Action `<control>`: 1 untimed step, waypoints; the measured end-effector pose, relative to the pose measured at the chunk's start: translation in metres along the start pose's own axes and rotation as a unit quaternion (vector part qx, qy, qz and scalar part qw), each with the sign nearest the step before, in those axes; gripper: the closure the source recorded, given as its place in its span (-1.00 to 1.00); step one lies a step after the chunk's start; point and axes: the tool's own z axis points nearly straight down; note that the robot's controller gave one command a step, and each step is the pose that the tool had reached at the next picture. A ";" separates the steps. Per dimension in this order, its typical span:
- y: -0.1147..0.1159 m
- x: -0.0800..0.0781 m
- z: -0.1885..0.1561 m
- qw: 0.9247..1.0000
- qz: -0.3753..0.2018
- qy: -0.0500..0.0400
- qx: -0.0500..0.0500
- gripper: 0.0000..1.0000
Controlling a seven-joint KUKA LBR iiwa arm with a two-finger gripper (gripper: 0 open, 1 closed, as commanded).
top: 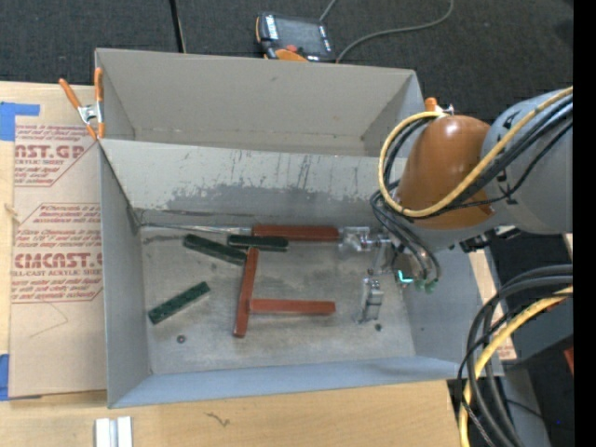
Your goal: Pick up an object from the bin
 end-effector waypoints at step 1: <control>0.062 -0.023 0.062 1.000 -0.031 -0.002 -0.001 -1.00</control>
Offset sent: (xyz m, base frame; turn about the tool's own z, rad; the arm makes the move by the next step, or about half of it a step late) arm 0.0227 0.0573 -0.0580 -0.0555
